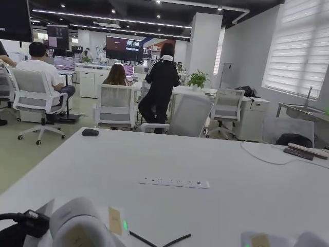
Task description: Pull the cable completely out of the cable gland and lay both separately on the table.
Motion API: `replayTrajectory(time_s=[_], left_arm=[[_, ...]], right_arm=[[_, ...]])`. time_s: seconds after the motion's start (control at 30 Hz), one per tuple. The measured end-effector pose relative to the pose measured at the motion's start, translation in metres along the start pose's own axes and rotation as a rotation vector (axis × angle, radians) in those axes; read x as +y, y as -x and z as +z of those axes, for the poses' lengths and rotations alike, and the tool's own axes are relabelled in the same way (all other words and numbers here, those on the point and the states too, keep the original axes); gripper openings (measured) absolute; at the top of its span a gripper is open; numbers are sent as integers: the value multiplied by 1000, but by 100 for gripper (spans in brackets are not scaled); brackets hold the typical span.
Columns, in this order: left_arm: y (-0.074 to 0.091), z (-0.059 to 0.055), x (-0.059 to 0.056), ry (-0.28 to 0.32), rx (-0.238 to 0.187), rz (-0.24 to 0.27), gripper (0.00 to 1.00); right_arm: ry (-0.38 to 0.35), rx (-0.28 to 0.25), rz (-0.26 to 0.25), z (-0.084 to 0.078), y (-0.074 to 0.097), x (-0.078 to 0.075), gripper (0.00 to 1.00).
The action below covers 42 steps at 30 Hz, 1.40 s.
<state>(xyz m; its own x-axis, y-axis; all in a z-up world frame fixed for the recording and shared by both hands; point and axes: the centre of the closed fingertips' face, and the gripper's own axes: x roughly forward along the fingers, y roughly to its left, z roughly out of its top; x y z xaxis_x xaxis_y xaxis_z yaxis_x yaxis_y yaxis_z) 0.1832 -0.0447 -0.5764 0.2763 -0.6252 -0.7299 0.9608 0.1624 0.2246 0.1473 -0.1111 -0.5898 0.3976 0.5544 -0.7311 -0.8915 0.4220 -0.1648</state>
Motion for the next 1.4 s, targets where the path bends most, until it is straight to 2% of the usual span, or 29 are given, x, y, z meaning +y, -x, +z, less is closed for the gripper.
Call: replayTrajectory(time_s=[0.17,0.23,0.37,0.63,0.9,1.0,1.1,1.23,1.3,1.4], left_arm=[[-5,-3,0,24,7,2,15],[-5,-3,-1,8,6,-7,15],[-4,-5,0,12,12,-2,15],[0,-12,3,33,25,9,15],[0,-13,1,45,24,4,15],[1,-15,2,43,33,10,15],[2,-16,3,47,30,13,15],[3,-17,4,51,32,19,15],[3,-17,4,54,29,23,15],[3,-17,4,50,27,32,15]], right_arm=[[-31,36,-12,-18,1,-5,3],[-37,45,-16,-23,1,-6,3],[-32,96,-27,-39,0,-9,3],[-71,132,-35,-60,-2,-17,4],[-82,150,-35,-68,-5,-21,4],[-68,184,-44,-75,-6,-23,4],[-71,193,-47,-80,-5,-24,4],[-102,211,-63,-88,-2,-27,5],[-159,215,-72,-88,-2,-27,7],[-142,215,-50,-80,-3,-21,18]])
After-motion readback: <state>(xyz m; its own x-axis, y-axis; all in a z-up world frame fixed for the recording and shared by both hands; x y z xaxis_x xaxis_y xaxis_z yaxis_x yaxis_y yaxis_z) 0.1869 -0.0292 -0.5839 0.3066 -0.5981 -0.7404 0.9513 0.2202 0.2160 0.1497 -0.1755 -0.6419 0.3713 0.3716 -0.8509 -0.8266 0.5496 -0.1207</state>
